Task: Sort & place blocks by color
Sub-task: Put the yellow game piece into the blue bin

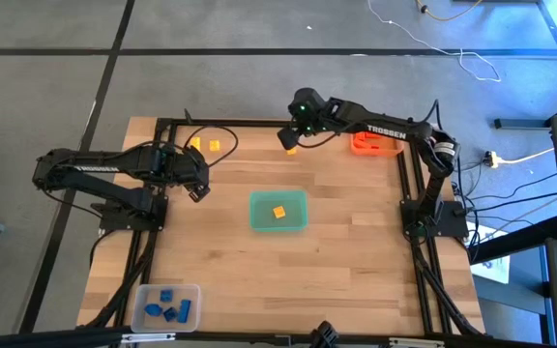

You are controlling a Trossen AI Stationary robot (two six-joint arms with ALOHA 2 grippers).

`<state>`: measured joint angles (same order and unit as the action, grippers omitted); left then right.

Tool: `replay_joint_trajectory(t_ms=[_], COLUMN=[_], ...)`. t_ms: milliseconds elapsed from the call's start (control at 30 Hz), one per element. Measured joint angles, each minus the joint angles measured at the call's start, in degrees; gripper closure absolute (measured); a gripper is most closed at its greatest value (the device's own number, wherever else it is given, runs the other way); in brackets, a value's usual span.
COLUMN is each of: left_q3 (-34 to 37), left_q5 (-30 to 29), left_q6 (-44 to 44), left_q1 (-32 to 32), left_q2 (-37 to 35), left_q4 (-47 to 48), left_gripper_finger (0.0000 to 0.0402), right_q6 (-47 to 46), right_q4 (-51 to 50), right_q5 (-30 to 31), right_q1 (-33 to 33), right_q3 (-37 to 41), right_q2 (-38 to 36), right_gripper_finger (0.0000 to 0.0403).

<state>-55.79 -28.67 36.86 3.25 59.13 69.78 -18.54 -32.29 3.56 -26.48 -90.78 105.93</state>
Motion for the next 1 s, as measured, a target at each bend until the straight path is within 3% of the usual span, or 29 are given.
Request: replay_joint_trajectory(t_ms=[267,433,633,1000], left_q3=[0.0,0.0,-0.02,-0.02], left_q5=[0.0,0.0,0.0,0.01], left_q6=[-0.02,-0.01,-0.02,-0.01], left_q1=[-0.02,-0.02,-0.02,-0.02], left_q2=[0.0,0.0,0.0,0.0], left_q4=[0.0,-0.03,-0.02,-0.03], left_gripper_finger=[0.0253,0.0253,0.0253,0.0253], right_q6=[1.81,-5.46,-8.81,-5.1], right_q4=[-1.81,-3.81,-4.31,-1.05], right_q5=[-0.83,-9.71,-13.3,-8.8], right_q1=[-0.15,-2.22,-4.07,-4.15], right_q3=[0.0,-0.02,0.02,0.07], right_q2=[0.0,0.98,5.82,13.15], right_gripper_finger=[0.0091,0.0091,0.0091,0.0091])
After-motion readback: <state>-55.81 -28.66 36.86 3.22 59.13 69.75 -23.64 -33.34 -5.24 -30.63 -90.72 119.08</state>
